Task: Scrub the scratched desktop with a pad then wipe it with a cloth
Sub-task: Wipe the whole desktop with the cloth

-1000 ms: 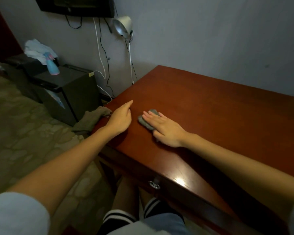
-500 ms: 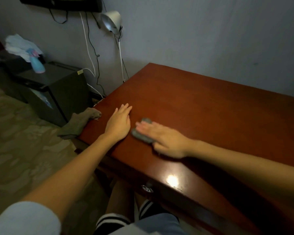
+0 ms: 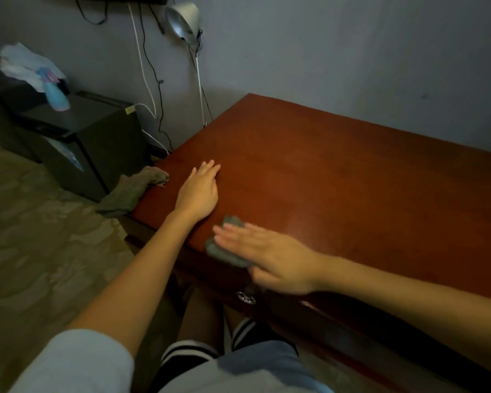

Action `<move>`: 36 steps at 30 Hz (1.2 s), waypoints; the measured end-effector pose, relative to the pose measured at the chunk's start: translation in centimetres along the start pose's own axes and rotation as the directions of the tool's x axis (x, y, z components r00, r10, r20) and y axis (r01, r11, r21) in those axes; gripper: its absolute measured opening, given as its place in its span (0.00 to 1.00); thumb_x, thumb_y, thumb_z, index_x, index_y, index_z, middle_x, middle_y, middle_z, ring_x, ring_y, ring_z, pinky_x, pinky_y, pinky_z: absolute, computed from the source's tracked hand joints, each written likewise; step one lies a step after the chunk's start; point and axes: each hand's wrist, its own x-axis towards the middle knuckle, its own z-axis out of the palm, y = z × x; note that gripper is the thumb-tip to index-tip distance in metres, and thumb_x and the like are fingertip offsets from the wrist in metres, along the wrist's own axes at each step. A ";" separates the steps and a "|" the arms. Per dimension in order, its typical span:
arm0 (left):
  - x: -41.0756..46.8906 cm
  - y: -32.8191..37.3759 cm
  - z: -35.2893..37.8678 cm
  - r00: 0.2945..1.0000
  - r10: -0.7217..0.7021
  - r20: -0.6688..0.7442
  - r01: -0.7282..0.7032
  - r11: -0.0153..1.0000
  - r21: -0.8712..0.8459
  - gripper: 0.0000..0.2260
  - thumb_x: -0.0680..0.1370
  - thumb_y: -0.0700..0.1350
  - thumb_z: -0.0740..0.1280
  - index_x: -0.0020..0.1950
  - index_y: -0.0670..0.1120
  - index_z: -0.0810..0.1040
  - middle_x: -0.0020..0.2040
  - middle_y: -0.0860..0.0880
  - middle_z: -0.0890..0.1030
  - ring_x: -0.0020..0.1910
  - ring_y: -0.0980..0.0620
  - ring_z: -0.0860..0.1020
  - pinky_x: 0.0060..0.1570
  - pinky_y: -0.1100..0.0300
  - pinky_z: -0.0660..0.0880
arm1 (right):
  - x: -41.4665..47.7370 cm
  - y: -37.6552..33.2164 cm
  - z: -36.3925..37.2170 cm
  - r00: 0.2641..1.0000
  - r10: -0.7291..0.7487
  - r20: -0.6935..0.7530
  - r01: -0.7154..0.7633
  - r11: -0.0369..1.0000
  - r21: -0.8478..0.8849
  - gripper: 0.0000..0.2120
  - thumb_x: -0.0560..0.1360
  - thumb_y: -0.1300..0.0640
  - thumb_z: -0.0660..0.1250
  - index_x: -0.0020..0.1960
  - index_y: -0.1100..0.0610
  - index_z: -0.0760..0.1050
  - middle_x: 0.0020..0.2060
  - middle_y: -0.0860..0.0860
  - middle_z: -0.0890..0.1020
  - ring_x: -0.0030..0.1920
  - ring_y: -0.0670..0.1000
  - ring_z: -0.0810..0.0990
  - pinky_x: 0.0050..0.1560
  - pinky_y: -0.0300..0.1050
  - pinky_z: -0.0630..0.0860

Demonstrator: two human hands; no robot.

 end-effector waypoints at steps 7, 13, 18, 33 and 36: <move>0.0 0.2 -0.1 1.000 -0.013 -0.011 0.013 1.000 0.009 0.21 0.84 0.42 0.51 0.77 0.49 0.59 0.78 0.50 0.56 0.77 0.49 0.52 0.74 0.55 0.52 | 0.6 5.9 -1.9 0.904 0.420 -0.077 -0.427 0.898 -0.104 0.39 0.71 0.39 0.39 0.78 0.57 0.49 0.77 0.53 0.52 0.77 0.49 0.48 0.77 0.45 0.42; -0.2 0.3 -0.2 1.000 0.012 -0.017 -0.012 1.000 0.009 0.21 0.84 0.41 0.50 0.77 0.47 0.59 0.78 0.50 0.57 0.77 0.49 0.52 0.73 0.56 0.51 | -0.7 -3.3 0.8 0.991 0.124 -0.054 -0.128 0.989 -0.072 0.48 0.71 0.31 0.61 0.78 0.57 0.46 0.78 0.52 0.48 0.77 0.47 0.45 0.76 0.43 0.40; 0.0 0.1 0.0 1.000 0.002 0.003 -0.002 1.000 0.002 0.21 0.84 0.42 0.50 0.77 0.48 0.59 0.78 0.50 0.57 0.77 0.48 0.52 0.74 0.53 0.52 | -1.2 -4.2 1.1 0.998 0.064 0.022 -0.062 0.994 -0.091 0.43 0.72 0.57 0.68 0.78 0.57 0.45 0.78 0.52 0.46 0.77 0.48 0.43 0.77 0.47 0.44; 0.4 -0.2 0.2 1.000 0.002 -0.011 -0.002 1.000 0.007 0.20 0.84 0.42 0.52 0.77 0.49 0.60 0.78 0.50 0.57 0.77 0.49 0.53 0.74 0.54 0.53 | 1.6 3.1 -13.0 0.845 0.466 0.262 -0.452 0.885 -0.114 0.17 0.69 0.57 0.75 0.57 0.56 0.78 0.51 0.49 0.83 0.51 0.50 0.81 0.46 0.39 0.73; 0.4 -0.2 0.3 1.000 -0.021 -0.006 0.021 1.000 0.003 0.20 0.84 0.43 0.52 0.77 0.50 0.60 0.78 0.51 0.57 0.77 0.48 0.53 0.73 0.53 0.54 | 3.4 2.6 -8.2 0.837 0.545 -0.040 -0.495 0.726 -0.477 0.14 0.74 0.60 0.63 0.60 0.53 0.75 0.54 0.53 0.81 0.55 0.58 0.80 0.43 0.47 0.72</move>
